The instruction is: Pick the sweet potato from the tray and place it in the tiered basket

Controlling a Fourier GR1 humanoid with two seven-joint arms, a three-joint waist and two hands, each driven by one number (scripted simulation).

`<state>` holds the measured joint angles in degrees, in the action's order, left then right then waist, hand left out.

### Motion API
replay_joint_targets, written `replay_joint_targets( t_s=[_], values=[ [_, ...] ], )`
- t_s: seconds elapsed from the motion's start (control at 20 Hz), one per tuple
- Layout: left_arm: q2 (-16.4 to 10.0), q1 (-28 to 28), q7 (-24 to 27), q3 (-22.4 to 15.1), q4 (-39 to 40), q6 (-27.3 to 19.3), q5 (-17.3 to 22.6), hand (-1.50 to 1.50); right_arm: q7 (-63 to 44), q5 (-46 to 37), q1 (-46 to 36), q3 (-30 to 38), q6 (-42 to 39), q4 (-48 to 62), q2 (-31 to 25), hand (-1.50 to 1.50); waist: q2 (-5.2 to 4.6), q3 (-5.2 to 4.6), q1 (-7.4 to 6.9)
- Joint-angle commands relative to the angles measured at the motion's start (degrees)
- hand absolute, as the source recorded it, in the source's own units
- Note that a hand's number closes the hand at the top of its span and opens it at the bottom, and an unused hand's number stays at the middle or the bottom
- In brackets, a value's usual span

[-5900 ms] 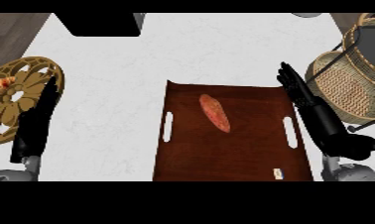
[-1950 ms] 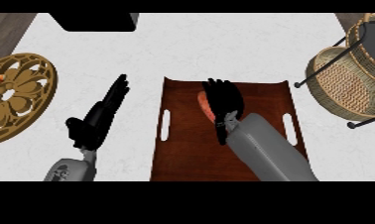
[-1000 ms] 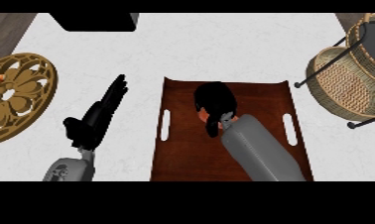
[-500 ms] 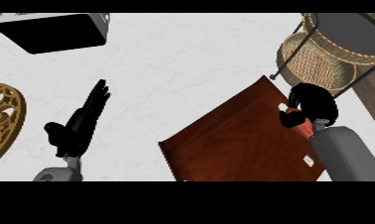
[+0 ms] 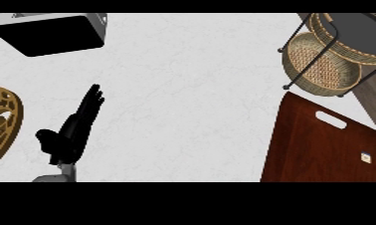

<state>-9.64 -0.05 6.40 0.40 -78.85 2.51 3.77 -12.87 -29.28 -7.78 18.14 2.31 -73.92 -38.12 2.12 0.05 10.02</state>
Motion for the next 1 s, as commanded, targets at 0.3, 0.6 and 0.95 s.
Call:
replay_joint_targets(
  t_s=[0.3,0.6,0.95],
  values=[
    [1.8,-1.7,1.2,-4.7,-0.4,2.1,-2.3,0.00,-5.2,20.1,10.9,23.5,-15.1,-17.7,-12.1,1.50,-1.62,-0.19,-7.72],
    [0.7,-8.9,-0.7,-1.9,5.3,4.7,-0.7,0.00,-17.0,23.7,3.3,24.5,-18.5,-19.5,-15.1,1.50,-2.14,-0.11,-9.66],
    [1.6,-8.0,-1.5,-3.3,2.3,5.2,-1.3,0.00,-22.1,19.2,-15.9,10.0,-12.6,-5.2,-17.9,1.50,-2.43,-0.07,-11.55]
  ],
)
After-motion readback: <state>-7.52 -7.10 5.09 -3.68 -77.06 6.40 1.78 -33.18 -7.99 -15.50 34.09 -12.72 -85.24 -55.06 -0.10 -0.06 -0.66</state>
